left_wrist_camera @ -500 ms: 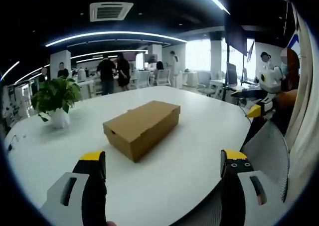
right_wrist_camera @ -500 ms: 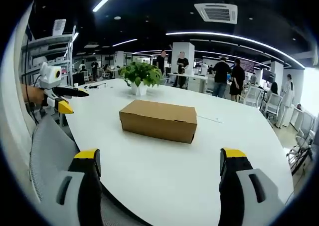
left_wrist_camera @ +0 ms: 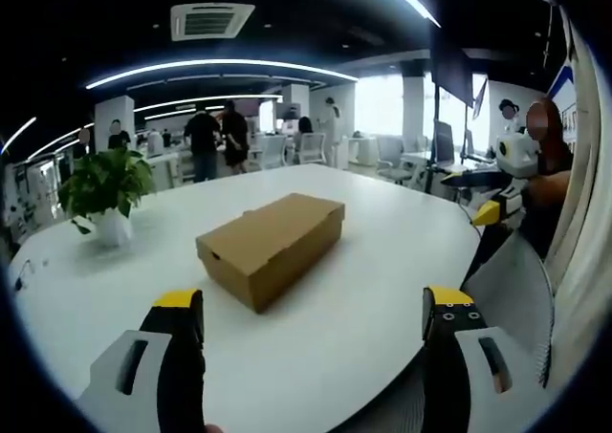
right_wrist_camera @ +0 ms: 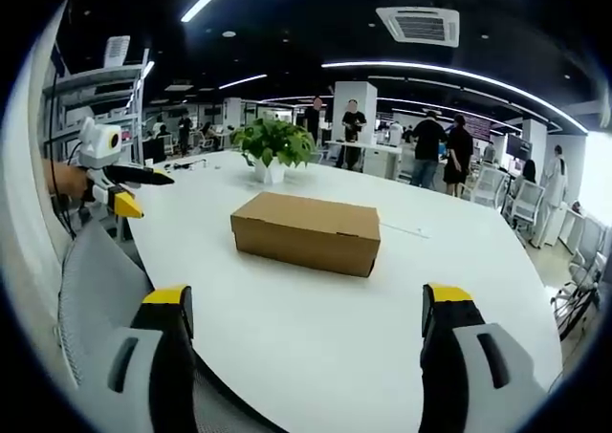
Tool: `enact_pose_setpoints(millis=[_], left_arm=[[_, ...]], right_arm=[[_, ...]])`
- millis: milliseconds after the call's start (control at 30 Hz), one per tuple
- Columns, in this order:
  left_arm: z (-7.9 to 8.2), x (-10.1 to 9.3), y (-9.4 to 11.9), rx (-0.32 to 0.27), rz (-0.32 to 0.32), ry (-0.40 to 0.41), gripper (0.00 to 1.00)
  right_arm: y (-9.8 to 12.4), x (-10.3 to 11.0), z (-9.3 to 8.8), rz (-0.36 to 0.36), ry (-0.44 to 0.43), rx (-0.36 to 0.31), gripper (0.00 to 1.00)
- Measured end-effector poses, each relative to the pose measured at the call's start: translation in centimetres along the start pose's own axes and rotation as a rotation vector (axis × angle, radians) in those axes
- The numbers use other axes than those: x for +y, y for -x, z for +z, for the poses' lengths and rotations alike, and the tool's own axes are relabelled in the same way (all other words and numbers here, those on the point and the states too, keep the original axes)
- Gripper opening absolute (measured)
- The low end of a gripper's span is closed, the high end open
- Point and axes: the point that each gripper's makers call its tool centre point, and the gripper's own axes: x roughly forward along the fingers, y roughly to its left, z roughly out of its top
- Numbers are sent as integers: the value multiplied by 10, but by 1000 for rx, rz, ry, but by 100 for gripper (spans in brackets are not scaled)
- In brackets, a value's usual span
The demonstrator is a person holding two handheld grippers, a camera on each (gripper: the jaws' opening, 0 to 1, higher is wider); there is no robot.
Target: Operate the shoe box by opening the lid, removing the specified soft item, and placing it in the target area until the item is outside and the box remains undamaged.
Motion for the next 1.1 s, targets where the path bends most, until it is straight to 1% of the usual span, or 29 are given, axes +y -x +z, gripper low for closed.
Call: enact_pose_setpoints(millis=[667, 833, 933, 1000, 1033, 1100], left_arm=[[1, 1, -1, 3, 3, -1, 97], [1, 2, -1, 5, 4, -4, 97], [2, 3, -2, 3, 8, -2, 97], [0, 9, -2, 1, 10, -1, 97], [0, 9, -2, 0, 11, 0, 97], [1, 10, -2, 1, 15, 4, 96]], right_arm=[[-2, -1, 0, 5, 2, 3, 94], [-3, -3, 0, 15, 14, 10, 94], [-5, -6, 4, 15, 13, 4, 93], [-6, -7, 5, 16, 14, 4, 93], [-6, -8, 6, 17, 9, 1, 93], [-8, -10, 11, 17, -48, -27, 93]])
